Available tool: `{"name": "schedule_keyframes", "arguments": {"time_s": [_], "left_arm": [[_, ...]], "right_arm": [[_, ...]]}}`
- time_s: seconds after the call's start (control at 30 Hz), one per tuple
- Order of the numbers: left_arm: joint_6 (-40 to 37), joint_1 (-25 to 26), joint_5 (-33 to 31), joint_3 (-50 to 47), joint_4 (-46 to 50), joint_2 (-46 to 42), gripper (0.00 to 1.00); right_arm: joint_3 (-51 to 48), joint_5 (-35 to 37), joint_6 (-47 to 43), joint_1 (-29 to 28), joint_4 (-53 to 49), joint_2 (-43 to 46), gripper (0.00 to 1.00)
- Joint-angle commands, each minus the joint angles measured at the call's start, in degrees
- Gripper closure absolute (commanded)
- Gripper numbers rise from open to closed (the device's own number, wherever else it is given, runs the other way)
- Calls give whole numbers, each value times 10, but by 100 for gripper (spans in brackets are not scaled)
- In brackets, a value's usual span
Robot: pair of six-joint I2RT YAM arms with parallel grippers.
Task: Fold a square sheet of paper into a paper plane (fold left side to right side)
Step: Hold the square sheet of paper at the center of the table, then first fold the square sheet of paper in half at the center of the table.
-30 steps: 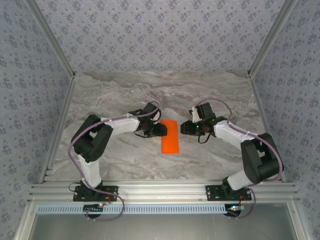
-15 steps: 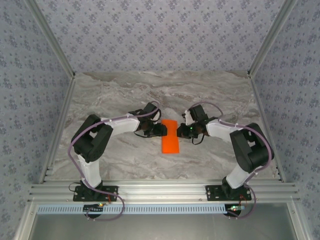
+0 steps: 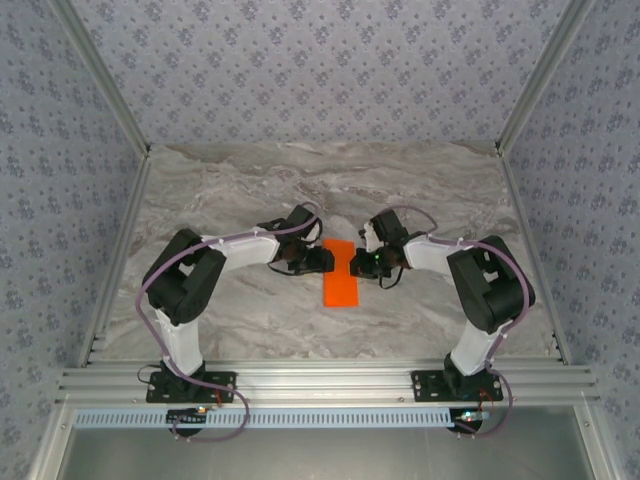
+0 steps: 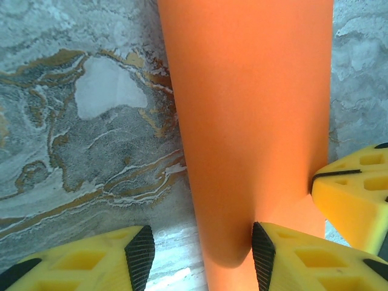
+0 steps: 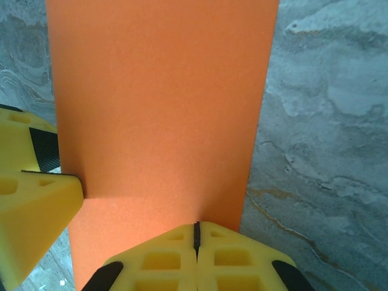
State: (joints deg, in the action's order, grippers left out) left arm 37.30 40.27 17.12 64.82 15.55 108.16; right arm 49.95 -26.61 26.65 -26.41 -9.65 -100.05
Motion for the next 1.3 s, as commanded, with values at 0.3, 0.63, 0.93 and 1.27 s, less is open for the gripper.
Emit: {"name": "schedule_keyframes", "arguments": {"time_s": [0.3, 0.63, 0.93, 1.27], "left_arm": [[-25, 8, -41, -2, 18, -89, 38], [27, 11, 124, -39, -134, -74, 61], [21, 11, 127, -40, -134, -18, 63], [0, 7, 86, -56, -106, 11, 64]], "right_arm": [[10, 45, -18, -5, -68, -46, 98], [13, 50, -23, -5, -77, -46, 98], [20, 57, -29, -7, -92, -46, 99], [27, 67, -41, -7, -113, -52, 99]]}}
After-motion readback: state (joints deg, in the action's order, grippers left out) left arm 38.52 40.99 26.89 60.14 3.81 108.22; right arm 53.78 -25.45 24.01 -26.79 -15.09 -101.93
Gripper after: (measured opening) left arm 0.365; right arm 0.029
